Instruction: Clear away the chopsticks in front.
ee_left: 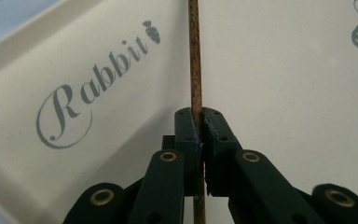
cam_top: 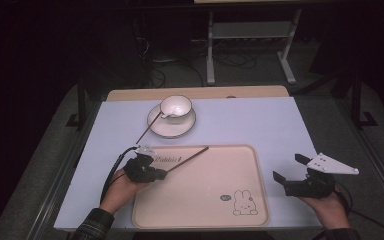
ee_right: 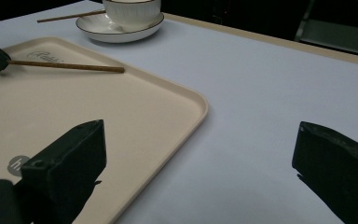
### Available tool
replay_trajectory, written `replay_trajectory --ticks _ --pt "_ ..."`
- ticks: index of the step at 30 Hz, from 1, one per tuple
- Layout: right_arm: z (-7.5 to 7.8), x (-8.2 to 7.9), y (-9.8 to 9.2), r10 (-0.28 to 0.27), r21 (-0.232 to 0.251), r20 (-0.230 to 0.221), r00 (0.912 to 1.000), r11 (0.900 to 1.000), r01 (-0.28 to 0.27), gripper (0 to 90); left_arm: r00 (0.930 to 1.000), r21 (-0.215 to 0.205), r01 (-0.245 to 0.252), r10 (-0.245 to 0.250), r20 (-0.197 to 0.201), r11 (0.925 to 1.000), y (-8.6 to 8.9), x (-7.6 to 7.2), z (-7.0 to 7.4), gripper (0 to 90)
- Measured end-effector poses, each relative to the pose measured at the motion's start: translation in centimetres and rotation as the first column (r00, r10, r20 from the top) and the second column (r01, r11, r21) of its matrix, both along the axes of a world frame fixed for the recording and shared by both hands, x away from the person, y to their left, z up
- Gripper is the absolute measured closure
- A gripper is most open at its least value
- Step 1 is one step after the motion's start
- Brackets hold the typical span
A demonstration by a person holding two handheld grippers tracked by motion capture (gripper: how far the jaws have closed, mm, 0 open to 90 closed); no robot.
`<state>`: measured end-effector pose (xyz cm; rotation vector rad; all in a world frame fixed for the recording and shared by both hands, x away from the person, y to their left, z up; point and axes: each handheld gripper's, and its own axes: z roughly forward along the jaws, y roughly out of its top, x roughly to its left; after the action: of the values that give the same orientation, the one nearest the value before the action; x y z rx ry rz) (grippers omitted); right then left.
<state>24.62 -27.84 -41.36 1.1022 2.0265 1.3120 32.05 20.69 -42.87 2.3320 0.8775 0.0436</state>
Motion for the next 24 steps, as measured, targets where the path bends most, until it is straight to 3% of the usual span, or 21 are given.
replay_trajectory --ticks 2,17,21,24 --pt "0.0 0.0 0.0 0.000 0.001 0.000 1.0000 1.000 0.000 2.3 1.0000 0.021 -0.005 0.005 0.000 0.9998 0.0 0.1 -0.4 83.7" --pt "0.0 0.0 0.0 0.002 0.002 -0.001 1.0000 1.000 -0.002 2.3 0.9998 -0.009 -0.001 0.001 -0.019 1.0000 0.2 0.2 -0.4 79.1" --pt "0.0 0.0 0.0 0.004 0.003 0.001 1.0000 1.000 -0.004 2.3 0.9996 -0.055 0.011 -0.012 -0.024 0.9984 0.5 1.1 0.8 55.9" --pt "0.0 0.1 0.0 0.003 0.005 -0.001 1.0000 1.000 -0.003 2.3 0.9996 -0.056 -0.022 0.023 0.019 0.9982 1.2 2.3 1.6 39.1"
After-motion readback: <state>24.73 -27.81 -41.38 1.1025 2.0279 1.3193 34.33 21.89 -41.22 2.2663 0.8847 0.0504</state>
